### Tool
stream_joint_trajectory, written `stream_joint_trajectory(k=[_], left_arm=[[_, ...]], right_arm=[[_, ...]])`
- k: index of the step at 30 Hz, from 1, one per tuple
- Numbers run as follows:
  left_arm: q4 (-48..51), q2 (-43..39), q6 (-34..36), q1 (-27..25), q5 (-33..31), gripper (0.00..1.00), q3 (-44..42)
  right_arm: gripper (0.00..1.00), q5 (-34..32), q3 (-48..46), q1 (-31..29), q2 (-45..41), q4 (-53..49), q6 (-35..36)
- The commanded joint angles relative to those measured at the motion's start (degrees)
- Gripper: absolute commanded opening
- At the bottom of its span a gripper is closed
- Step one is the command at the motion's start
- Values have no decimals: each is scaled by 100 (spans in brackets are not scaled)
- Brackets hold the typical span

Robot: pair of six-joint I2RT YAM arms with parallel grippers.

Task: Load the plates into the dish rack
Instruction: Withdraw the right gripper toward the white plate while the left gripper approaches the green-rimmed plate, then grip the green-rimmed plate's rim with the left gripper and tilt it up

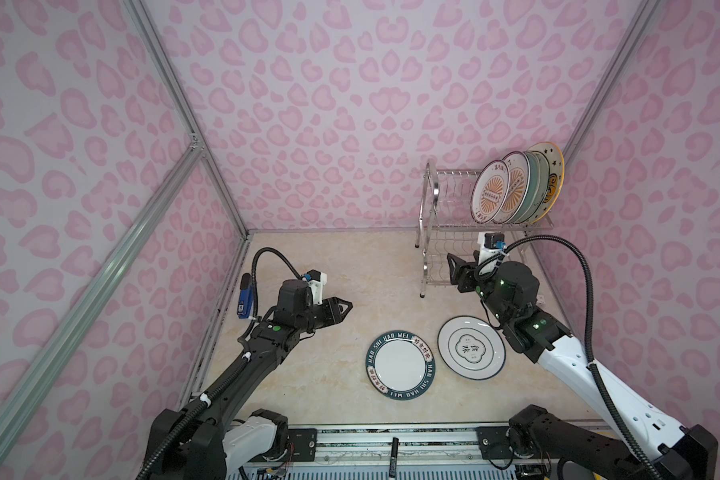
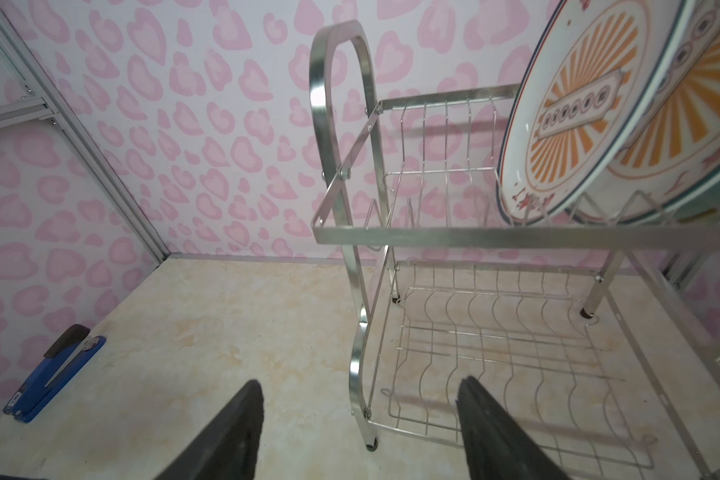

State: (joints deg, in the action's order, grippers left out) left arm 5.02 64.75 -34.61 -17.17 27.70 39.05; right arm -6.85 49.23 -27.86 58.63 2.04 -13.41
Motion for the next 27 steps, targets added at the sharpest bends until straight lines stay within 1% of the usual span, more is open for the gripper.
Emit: stream_joint_trajectory(k=[1,7,10,12,16,22,27], left_arm=[[-353,67,-86,-6,103,43,-68],[-454,278,-116,-62,181,44,-168],[-610,364,-179,-94,165,43,-310],[-781,443,-283,-134,196,43,-449],[-862,538,-388,-323,199,43,-658],[-799,581,-484,-626,86,43,-1145],[-806,490,-630,-862,-6,44,-1555]], right_arm=[[72,-114,-541,-88,-170,153,-583],[72,-5,-1335,-170,-247,61,-1086],[72,193,-1590,-176,-45,229,-1193],[71,473,-1636,-179,207,316,-1226],[71,1010,-1841,-242,717,853,-1454],[71,1183,-1778,-317,1340,1235,-1631],[70,1282,-1691,-377,1626,1386,-1702]])
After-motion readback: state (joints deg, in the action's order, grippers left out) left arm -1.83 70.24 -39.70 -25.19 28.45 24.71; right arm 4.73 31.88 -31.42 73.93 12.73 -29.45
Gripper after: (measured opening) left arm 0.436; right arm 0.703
